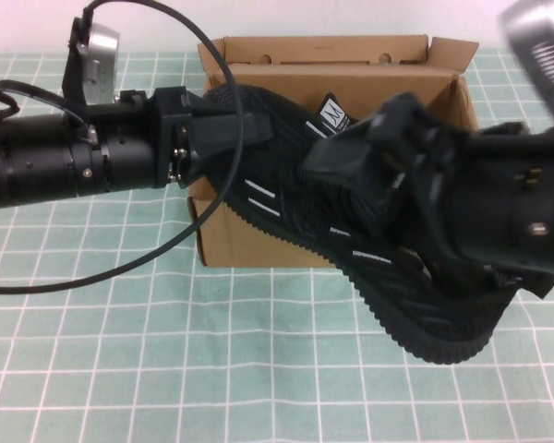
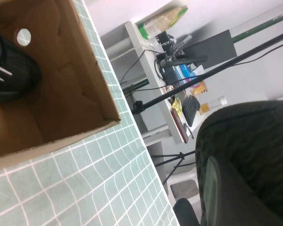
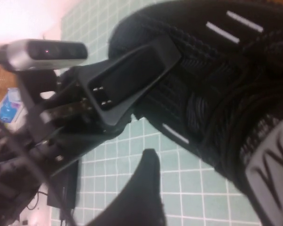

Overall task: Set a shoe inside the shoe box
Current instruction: Place the shoe in the shoe box

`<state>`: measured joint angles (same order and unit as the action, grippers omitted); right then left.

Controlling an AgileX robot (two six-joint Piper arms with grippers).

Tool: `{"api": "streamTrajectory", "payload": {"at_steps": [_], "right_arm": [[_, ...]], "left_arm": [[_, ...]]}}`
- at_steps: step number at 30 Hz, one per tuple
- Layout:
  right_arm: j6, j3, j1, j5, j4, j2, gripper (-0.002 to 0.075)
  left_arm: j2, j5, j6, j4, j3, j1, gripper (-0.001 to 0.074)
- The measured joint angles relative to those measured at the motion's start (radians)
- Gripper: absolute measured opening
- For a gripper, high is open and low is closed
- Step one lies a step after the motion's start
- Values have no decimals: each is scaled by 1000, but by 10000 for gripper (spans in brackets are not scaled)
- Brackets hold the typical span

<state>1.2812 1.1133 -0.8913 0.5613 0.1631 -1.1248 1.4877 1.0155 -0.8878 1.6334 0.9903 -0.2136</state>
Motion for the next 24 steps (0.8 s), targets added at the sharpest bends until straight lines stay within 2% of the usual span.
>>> {"api": "streamTrajectory", "payload": {"at_steps": [8, 14, 16, 18, 20, 21, 22, 24], "right_arm": [[1, 0, 0, -166, -7, -99, 687], [-32, 0, 0, -188, -7, -159, 671], [-75, 0, 0, -188, -7, -164, 591], [-112, 0, 0, -188, -7, -164, 458], [-149, -2, 0, -188, -7, -164, 247], [-156, -3, 0, -186, -7, -164, 178], [-169, -3, 0, -182, -7, -164, 120], [-195, -3, 0, -182, -7, -164, 78]], "left_arm": [[0, 8, -2, 0, 0, 2, 145], [2, 1, -14, -14, 0, 8, 145], [2, 1, -16, -14, 0, 8, 145], [2, 1, -16, -14, 0, 8, 145], [2, 1, -14, -12, 0, 11, 144], [2, 3, -14, -10, 0, 13, 144], [2, 3, -14, -8, 0, 13, 144], [2, 3, -14, -6, 0, 13, 144]]}}
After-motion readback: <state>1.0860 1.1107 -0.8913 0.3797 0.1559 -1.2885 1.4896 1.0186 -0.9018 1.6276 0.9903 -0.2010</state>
